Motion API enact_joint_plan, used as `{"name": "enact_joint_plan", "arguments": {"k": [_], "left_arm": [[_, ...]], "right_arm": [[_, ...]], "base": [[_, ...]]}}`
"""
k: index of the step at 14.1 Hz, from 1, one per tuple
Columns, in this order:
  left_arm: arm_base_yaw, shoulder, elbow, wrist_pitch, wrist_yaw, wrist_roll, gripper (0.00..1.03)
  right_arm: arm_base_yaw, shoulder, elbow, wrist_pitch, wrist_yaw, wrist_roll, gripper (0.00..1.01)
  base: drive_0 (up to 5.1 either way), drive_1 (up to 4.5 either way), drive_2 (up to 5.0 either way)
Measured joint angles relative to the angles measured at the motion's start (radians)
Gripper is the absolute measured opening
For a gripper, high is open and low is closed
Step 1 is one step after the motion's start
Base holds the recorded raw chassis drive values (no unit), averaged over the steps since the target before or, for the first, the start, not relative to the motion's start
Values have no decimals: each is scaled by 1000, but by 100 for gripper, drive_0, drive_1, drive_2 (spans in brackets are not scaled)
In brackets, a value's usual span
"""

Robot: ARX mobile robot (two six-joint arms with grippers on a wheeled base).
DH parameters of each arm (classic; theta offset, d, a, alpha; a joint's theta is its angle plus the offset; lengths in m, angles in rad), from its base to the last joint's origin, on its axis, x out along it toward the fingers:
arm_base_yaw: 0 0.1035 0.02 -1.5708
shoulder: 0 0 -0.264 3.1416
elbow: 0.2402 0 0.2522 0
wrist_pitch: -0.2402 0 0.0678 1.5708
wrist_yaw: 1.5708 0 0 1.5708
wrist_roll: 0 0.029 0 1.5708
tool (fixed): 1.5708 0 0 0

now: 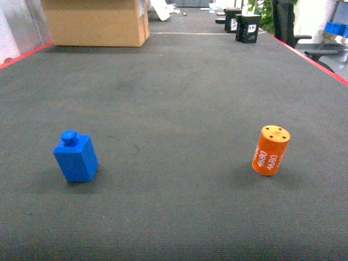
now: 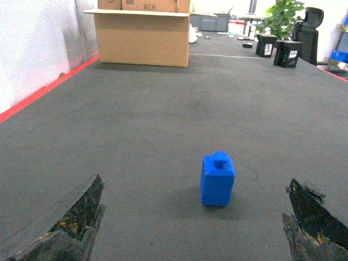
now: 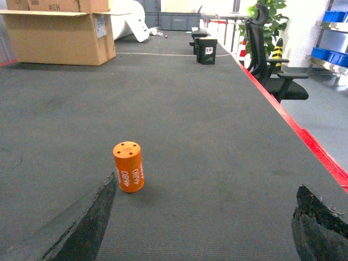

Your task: Sort blue parts and orange caps into right shelf containers

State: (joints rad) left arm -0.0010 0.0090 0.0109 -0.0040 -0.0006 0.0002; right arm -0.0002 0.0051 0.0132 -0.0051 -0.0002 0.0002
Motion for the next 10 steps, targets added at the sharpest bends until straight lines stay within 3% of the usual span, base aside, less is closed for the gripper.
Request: {"name": "enact_joint_plan", "arguments": {"k": [10], "left_arm": [[0, 0, 0, 0, 0, 0, 98]], "right_arm": [[0, 0, 0, 0, 0, 0, 98]], "base": [[0, 0, 0]]}}
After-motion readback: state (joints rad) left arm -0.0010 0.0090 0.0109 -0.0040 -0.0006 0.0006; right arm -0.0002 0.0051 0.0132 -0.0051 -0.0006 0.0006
